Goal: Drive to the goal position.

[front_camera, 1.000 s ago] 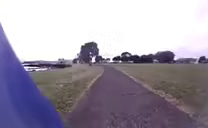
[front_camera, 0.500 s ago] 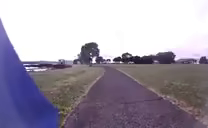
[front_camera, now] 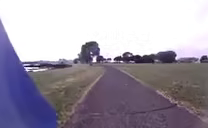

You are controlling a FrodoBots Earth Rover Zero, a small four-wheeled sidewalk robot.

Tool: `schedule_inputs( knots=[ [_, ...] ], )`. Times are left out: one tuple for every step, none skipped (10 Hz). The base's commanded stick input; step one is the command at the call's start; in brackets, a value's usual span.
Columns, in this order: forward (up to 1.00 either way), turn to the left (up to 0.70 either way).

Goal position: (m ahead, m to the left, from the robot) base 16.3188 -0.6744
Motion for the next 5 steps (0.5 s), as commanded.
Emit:
schedule_inputs(
  knots=[
    [0.7, 0.0],
    [0.7, 0.0],
    [0.7, 0.0],
    [0.7, 0.0],
    [0.7, 0.0]
  ],
)
